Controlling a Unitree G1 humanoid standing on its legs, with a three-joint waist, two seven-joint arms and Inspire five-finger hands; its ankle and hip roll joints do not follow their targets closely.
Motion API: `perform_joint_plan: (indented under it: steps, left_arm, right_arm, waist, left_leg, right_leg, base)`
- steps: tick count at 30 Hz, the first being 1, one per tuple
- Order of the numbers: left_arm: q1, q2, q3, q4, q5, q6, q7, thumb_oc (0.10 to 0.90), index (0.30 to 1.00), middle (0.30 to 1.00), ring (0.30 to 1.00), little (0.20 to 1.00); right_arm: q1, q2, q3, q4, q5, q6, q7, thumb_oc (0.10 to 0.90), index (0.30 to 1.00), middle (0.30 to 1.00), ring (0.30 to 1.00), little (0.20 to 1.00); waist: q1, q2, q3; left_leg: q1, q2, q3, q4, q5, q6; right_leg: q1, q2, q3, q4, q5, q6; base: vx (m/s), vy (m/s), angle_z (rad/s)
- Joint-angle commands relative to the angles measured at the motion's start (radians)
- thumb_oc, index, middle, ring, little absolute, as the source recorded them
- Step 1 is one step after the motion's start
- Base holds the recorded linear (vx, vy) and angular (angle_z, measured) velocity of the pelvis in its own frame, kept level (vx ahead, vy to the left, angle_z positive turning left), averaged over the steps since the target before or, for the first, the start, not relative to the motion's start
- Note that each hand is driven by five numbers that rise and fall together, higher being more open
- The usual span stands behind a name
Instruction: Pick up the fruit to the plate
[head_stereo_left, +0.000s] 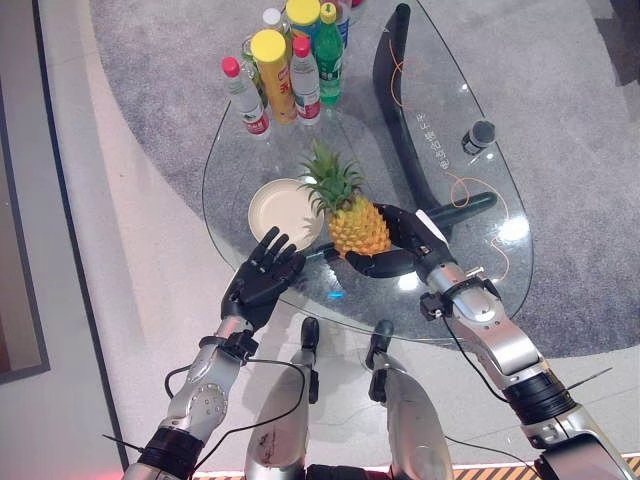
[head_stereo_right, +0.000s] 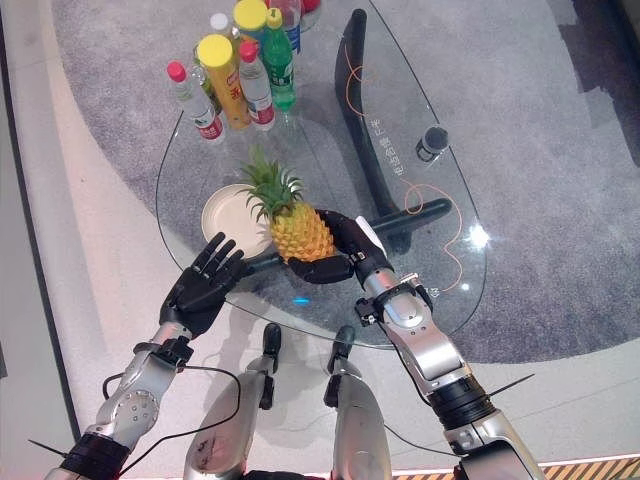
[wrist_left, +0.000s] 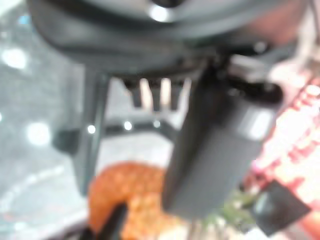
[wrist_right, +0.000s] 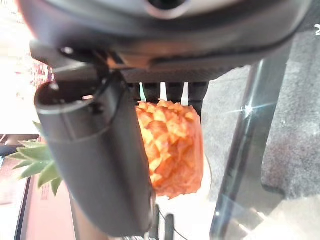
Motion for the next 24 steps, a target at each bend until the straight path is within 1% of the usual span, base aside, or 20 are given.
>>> perform_joint_plan:
  steps: [1, 5, 8, 12, 18, 24]
  left_arm:
    - [-0.015, 0.039, -0.004, -0.184, -0.062, -0.035, -0.085, 0.800, 0.900, 0.900, 0.900, 0.900]
    - [-0.016, 0.057, -0.003, -0.229, -0.103, -0.041, -0.109, 0.800, 0.900, 0.900, 0.900, 0.900]
    - [-0.013, 0.055, 0.000, -0.246, -0.116, -0.048, -0.123, 0.800, 0.900, 0.900, 0.900, 0.900]
    - [-0.013, 0.048, 0.011, -0.289, -0.155, -0.061, -0.143, 0.800, 0.900, 0.900, 0.900, 0.900]
    - [-0.024, 0.029, 0.018, -0.336, -0.193, -0.070, -0.171, 0.800, 0.900, 0.900, 0.900, 0.900]
    - [-0.027, 0.007, 0.022, -0.385, -0.236, -0.041, -0.198, 0.800, 0.900, 0.900, 0.900, 0.900]
  right_arm:
    - [-0.057, -0.051, -0.011, -0.236, -0.018, -0.157, 0.017, 0.100, 0.300, 0.300, 0.300, 0.200]
    - [-0.045, -0.064, 0.008, -0.268, -0.031, -0.166, 0.068, 0.100, 0.300, 0.300, 0.300, 0.200]
    - [-0.045, -0.074, 0.025, -0.290, -0.040, -0.154, 0.103, 0.100, 0.300, 0.300, 0.300, 0.200]
    - [-0.037, -0.084, 0.075, -0.326, -0.072, -0.152, 0.163, 0.100, 0.300, 0.300, 0.300, 0.200]
    - [-0.057, -0.080, 0.129, -0.325, -0.126, -0.136, 0.175, 0.100, 0.300, 0.300, 0.300, 0.200]
    - [-0.059, -0.072, 0.151, -0.338, -0.140, -0.134, 0.178, 0.100, 0.300, 0.300, 0.300, 0.200]
  waist:
    - [0.000, 0.018, -0.025]
    - [0.002, 0.016, -0.025]
    - [0.005, 0.015, -0.025]
    - [0.010, 0.013, -0.025]
    - [0.023, 0.010, -0.025]
    - [0.030, 0.004, -0.025]
  left_leg:
    - [-0.006, -0.074, -0.012, 0.106, -0.103, 0.032]
    - [-0.015, -0.079, -0.017, 0.114, -0.105, 0.033]
    - [-0.014, -0.081, -0.021, 0.113, -0.105, 0.033]
    - [-0.013, -0.089, -0.028, 0.114, -0.102, 0.035]
    - [-0.020, -0.094, -0.037, 0.120, -0.102, 0.035]
    - [-0.019, -0.102, -0.052, 0.124, -0.103, 0.037]
  right_leg:
    - [0.053, 0.025, -0.040, 0.077, -0.040, 0.023]
    - [0.047, 0.025, -0.038, 0.081, -0.039, 0.025]
    - [0.049, 0.026, -0.036, 0.079, -0.039, 0.027]
    - [0.054, 0.028, -0.030, 0.074, -0.038, 0.027]
    - [0.054, 0.028, -0.029, 0.076, -0.040, 0.026]
    - [0.058, 0.034, -0.022, 0.077, -0.042, 0.026]
  base:
    - [0.00, 0.004, 0.04]
    - [0.00, -0.001, 0.07]
    - [0.01, 0.001, 0.08]
    - [0.01, 0.000, 0.02]
    - [0.01, -0.007, 0.05]
    - [0.00, -0.002, 0.01]
